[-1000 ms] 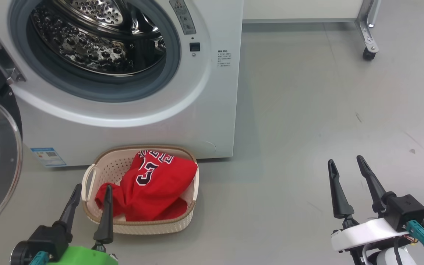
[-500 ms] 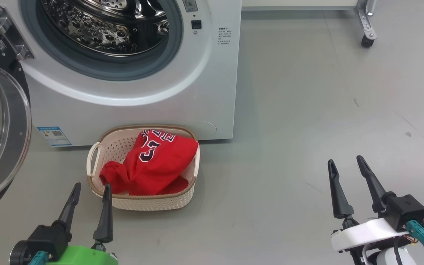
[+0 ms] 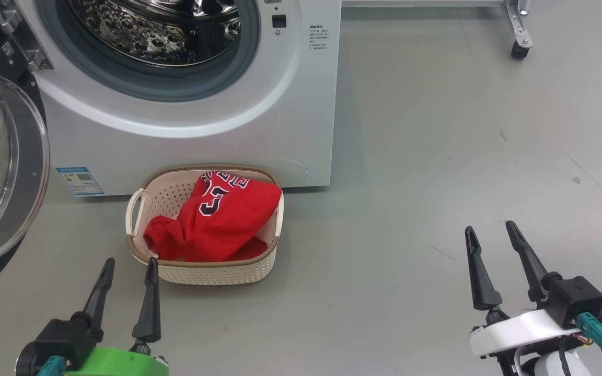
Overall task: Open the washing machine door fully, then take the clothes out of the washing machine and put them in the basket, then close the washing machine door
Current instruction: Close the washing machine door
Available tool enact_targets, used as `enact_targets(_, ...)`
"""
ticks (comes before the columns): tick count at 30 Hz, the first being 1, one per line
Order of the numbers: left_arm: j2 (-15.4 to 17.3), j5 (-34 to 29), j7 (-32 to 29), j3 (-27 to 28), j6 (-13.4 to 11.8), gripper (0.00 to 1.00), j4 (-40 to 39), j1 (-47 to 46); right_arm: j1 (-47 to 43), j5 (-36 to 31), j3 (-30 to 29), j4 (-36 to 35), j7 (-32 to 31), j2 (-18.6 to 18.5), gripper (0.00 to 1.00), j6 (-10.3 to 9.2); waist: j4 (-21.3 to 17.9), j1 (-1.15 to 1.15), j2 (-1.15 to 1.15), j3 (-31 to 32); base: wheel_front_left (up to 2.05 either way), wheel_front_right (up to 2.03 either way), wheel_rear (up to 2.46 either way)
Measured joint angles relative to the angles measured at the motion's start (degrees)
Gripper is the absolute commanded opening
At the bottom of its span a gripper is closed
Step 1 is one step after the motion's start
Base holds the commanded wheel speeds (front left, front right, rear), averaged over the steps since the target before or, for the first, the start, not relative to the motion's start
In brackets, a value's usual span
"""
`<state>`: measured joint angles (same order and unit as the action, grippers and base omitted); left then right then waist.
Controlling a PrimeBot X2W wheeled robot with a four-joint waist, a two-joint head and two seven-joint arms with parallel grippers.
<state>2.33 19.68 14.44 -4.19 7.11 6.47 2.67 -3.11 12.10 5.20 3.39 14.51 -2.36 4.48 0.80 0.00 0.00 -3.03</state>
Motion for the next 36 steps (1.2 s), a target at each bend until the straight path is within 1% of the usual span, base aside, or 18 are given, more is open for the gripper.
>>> enact_targets(5, 0.0, -0.4, 0.0, 0.0, 0.0, 1.00, -0.4, 0.0, 0.0, 0.0, 0.0, 0.0, 0.0, 0.0, 1.00, 0.00, 0.1, 0.00, 0.00, 0.0, -0.08, 0.08, 0.00)
enact_targets(12, 0.0, -3.7, 0.0, 0.6, 0.0, 1.00, -1.0, 0.0, 0.0, 0.0, 0.1, 0.1, 0.0, 0.0, 1.00, 0.00, 0.2, 0.00, 0.00, 0.0, 0.12, -0.12, 0.00)
enact_targets(36, 0.0, -4.1, 0.0, 1.1, 0.0, 1.00, -0.8, 0.0, 0.0, 0.2, 0.5, 0.1, 0.0, 0.0, 1.00, -0.01, 0.3, 0.00, 0.00, 0.1, 0.01, -0.01, 0.00)
